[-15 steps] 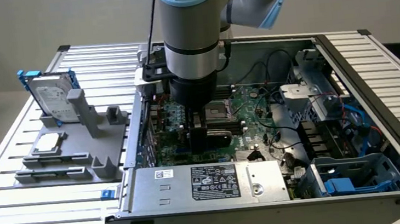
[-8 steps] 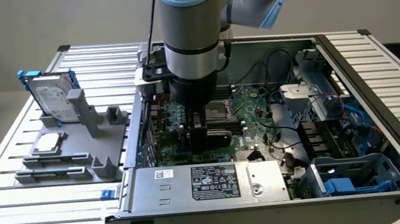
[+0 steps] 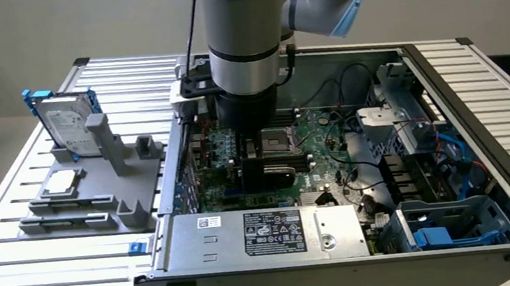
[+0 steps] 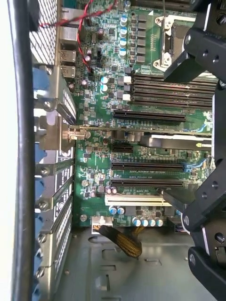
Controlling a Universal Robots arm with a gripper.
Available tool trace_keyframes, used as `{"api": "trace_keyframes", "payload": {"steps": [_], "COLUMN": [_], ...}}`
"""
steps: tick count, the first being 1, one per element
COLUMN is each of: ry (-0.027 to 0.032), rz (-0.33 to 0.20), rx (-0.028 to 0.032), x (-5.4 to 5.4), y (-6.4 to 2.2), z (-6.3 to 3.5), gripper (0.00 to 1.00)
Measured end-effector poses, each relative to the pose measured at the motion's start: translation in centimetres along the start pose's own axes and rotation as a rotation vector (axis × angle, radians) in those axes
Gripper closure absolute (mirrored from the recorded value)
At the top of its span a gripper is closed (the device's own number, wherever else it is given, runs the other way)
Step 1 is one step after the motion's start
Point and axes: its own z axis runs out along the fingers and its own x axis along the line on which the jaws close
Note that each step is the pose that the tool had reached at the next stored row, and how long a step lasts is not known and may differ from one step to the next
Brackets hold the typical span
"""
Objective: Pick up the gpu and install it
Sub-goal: 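Insert the gpu into the slot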
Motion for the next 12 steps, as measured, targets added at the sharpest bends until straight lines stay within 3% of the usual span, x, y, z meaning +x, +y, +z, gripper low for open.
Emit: {"api": "trace_keyframes", "payload": {"steps": [12], "ry": [-0.0001], "rz": [0.000], "rx": [0.0001], "x": [0.0], "y": [0.01], "z": [-4.01], "gripper": [0.01]}}
